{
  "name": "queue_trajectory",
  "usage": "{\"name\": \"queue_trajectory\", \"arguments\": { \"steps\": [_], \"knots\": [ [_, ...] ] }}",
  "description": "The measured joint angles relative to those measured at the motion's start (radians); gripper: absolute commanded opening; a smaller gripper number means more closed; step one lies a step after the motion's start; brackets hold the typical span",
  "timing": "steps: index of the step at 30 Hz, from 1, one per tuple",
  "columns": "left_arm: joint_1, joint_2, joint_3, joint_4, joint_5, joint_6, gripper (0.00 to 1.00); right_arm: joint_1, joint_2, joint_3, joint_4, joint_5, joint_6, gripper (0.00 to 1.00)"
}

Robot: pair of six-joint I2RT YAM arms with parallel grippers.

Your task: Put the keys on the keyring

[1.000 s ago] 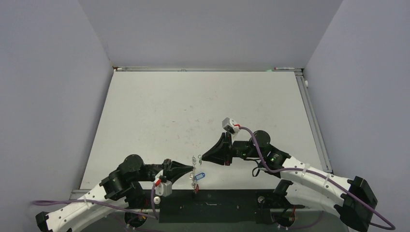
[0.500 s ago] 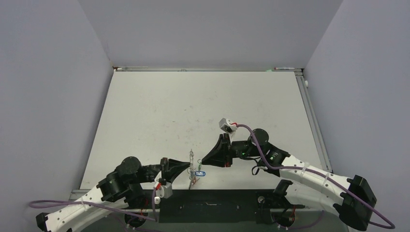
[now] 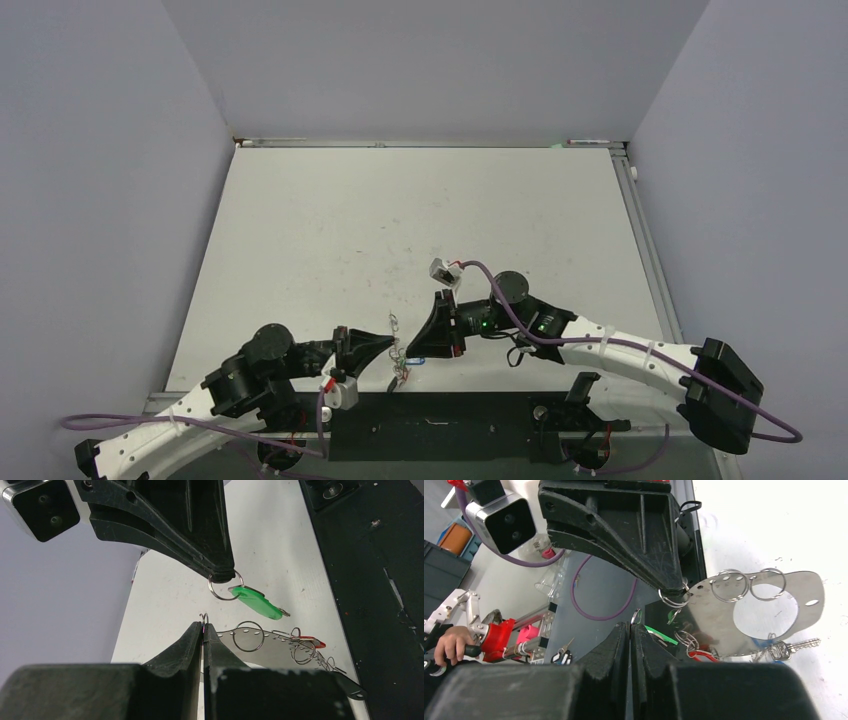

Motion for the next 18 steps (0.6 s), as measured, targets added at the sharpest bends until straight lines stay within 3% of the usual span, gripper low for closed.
{"name": "queue_trajectory", "arguments": {
  "steps": [18],
  "knots": [
    [0.0, 0.0, -0.013, 0.007, 0.01, 0.0, 0.0, 0.019, 0.0, 0.036, -0.004, 0.027, -0.003, 0.05]
  ]
}}
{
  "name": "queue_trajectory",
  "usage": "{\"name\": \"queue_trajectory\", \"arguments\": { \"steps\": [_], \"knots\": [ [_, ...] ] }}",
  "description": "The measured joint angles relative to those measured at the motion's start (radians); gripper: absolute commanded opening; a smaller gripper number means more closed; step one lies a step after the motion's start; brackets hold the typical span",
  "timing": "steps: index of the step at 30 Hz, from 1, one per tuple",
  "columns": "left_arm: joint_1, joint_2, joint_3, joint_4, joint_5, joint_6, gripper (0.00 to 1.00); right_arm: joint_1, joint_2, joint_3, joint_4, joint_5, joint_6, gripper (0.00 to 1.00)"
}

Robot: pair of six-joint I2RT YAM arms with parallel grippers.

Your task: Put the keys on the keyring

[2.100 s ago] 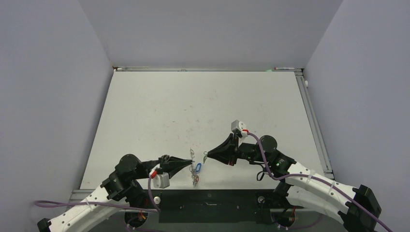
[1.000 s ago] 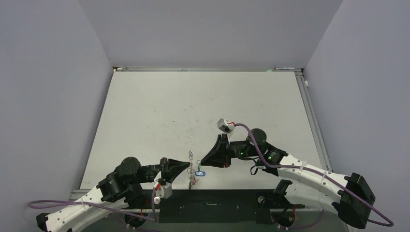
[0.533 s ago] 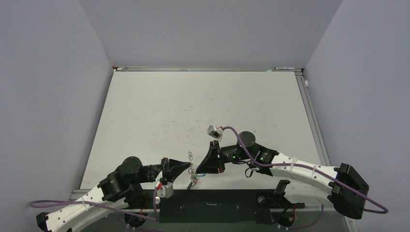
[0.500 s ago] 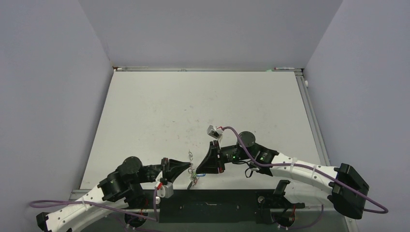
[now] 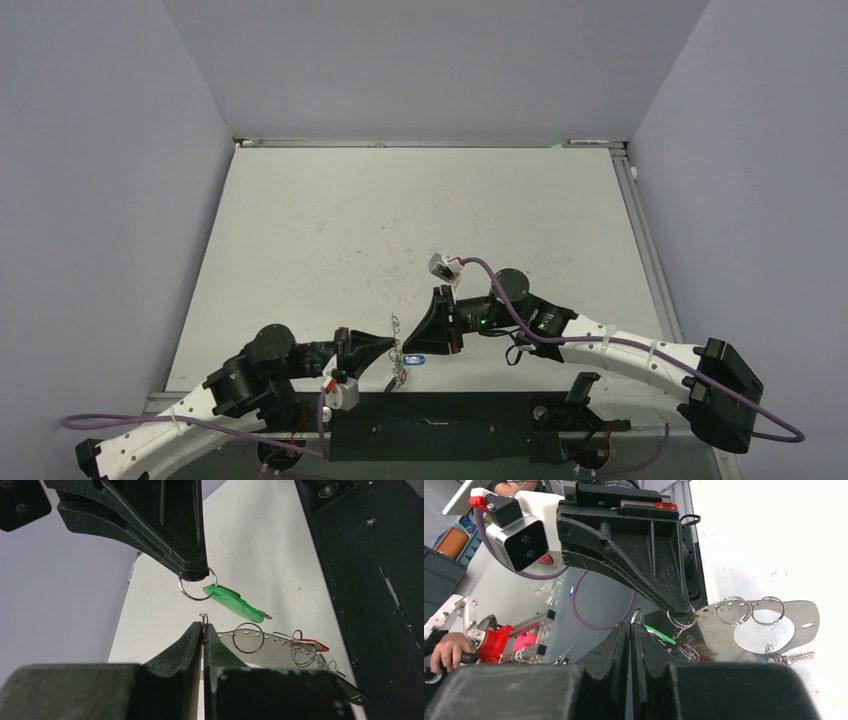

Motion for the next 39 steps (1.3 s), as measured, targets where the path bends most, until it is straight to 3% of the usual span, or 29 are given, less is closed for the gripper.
{"name": "queue_trajectory", "arguments": {
  "steps": [39],
  "knots": [
    [0.0, -0.005, -0.017, 0.0, 0.017, 0.011, 0.0, 0.001, 0.021, 0.032, -0.132, 0.094, -0.037, 0.05]
  ]
}}
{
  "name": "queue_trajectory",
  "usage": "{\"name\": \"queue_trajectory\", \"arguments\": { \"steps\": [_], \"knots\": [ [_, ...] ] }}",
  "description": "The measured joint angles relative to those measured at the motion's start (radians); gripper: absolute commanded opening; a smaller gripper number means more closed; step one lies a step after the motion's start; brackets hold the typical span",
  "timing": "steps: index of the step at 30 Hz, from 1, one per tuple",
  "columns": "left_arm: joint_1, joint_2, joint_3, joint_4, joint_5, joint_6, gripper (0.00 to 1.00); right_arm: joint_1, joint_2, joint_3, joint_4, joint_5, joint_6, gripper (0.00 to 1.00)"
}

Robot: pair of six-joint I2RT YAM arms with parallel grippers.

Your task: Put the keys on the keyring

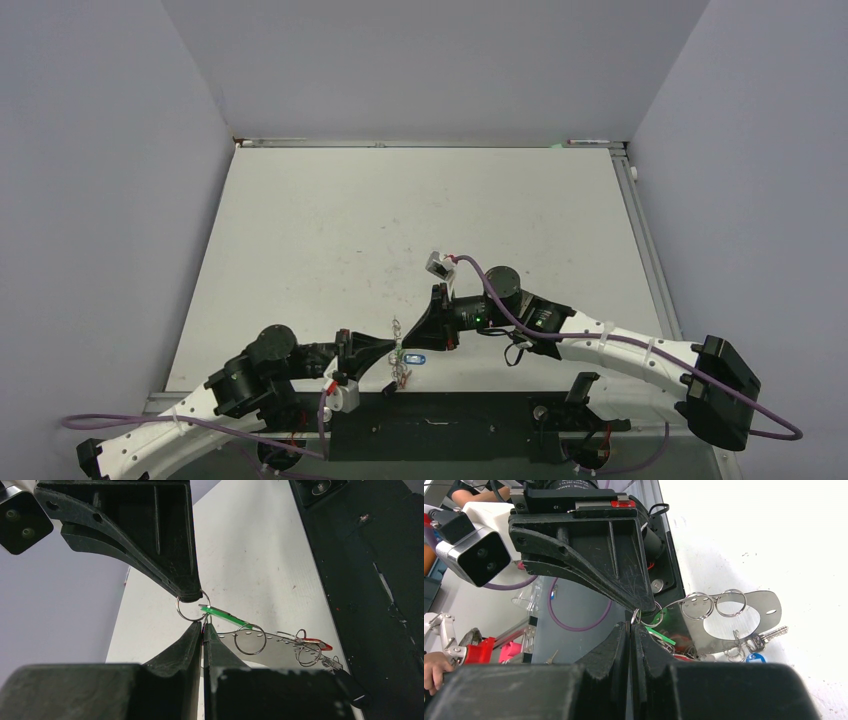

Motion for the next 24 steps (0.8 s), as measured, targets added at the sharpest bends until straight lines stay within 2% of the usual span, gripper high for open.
{"name": "queue_trajectory", "arguments": {
  "steps": [24],
  "knots": [
    [0.0, 0.0, -0.003, 0.0, 0.0, -0.001, 0.0, 0.0, 0.013, 0.039, -0.109, 0.042, -0.043, 0.05]
  ]
}}
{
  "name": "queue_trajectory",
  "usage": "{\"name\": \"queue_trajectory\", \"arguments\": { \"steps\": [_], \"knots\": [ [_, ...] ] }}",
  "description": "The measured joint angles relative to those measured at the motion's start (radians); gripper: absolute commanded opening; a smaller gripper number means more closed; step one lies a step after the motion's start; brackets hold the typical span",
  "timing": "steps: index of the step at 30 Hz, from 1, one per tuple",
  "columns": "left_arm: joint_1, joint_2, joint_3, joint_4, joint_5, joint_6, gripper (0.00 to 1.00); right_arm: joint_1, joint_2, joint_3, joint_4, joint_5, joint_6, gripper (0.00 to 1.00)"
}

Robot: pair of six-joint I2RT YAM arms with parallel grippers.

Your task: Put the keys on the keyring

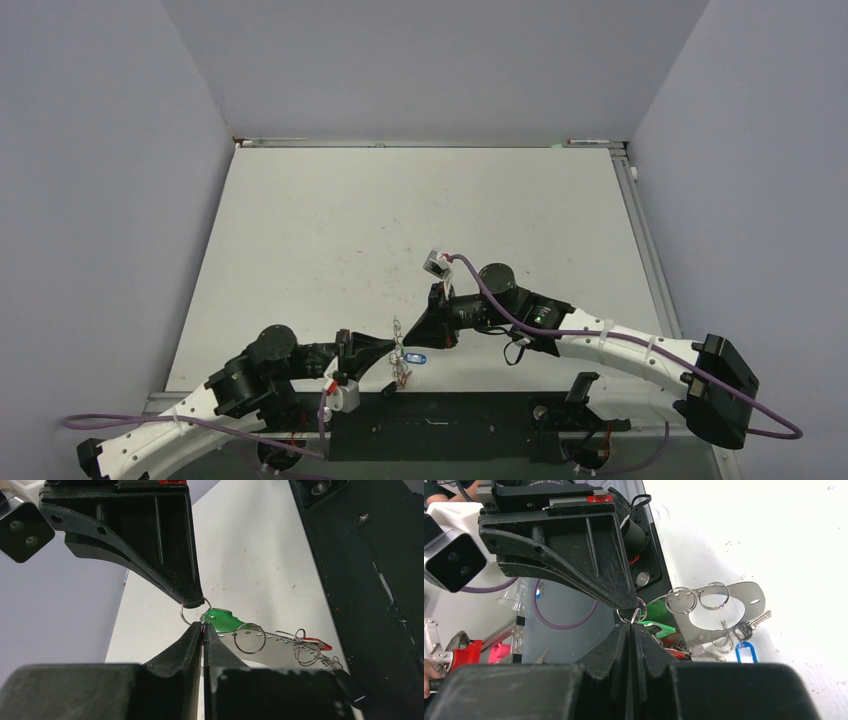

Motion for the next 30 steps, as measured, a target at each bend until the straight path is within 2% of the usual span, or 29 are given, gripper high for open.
{"name": "queue_trajectory", "arguments": {
  "steps": [8, 10, 14, 23, 26, 30],
  "knots": [
    [0.0, -0.002, 0.0, 0.0, 0.0, 0.0, 0.0, 0.0, 0.0, 0.01, -0.013, 0.002, -0.01, 0.06],
    [0.0, -0.003, 0.0, 0.0, 0.0, 0.0, 0.0, 0.0, 0.001, 0.01, -0.014, 0.002, -0.013, 0.13],
    [0.0, -0.004, 0.0, 0.0, 0.0, 0.0, 0.0, 0.0, 0.006, 0.011, -0.021, 0.003, -0.024, 0.34],
    [0.0, -0.011, 0.0, 0.001, 0.0, -0.005, 0.0, 0.0, 0.008, 0.016, -0.052, 0.025, -0.046, 0.59],
    [0.0, -0.011, -0.001, 0.004, 0.0, -0.018, 0.0, 0.0, 0.003, 0.027, -0.073, 0.055, -0.066, 0.64],
    [0.006, -0.011, -0.001, 0.028, 0.001, -0.043, 0.0, 0.0, -0.035, 0.03, -0.095, 0.126, -0.105, 0.64]
  ]
}}
